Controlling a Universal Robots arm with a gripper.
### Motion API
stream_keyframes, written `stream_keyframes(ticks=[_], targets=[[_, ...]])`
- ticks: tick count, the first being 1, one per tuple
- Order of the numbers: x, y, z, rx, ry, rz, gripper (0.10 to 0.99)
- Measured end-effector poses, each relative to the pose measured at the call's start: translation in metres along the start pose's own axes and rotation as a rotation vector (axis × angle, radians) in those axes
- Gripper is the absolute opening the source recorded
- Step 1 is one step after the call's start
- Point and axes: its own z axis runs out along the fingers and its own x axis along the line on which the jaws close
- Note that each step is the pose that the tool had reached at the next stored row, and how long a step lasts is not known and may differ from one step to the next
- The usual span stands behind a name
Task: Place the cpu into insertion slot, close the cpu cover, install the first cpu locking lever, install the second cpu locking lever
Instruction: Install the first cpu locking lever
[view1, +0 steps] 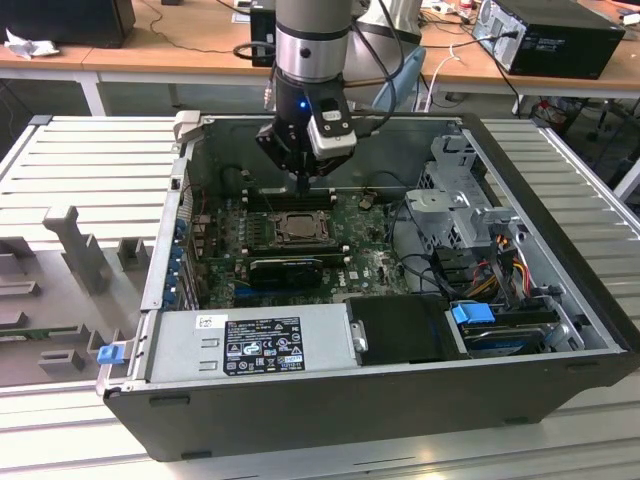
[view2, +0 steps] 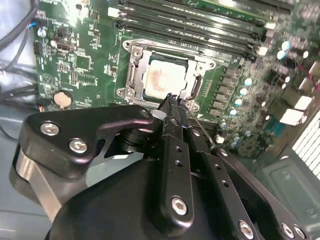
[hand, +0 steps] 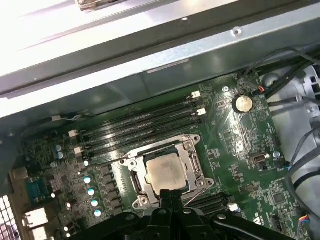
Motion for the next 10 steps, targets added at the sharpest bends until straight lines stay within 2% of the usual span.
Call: stream_keyframes(ticks=[2, 10], targets=[[0.0, 0.0, 0.0007, 0.005, 0.0, -0.072, 0.106], [0.0001, 0.0001, 0.0021, 0.012, 0.0014, -0.236, 0.106]])
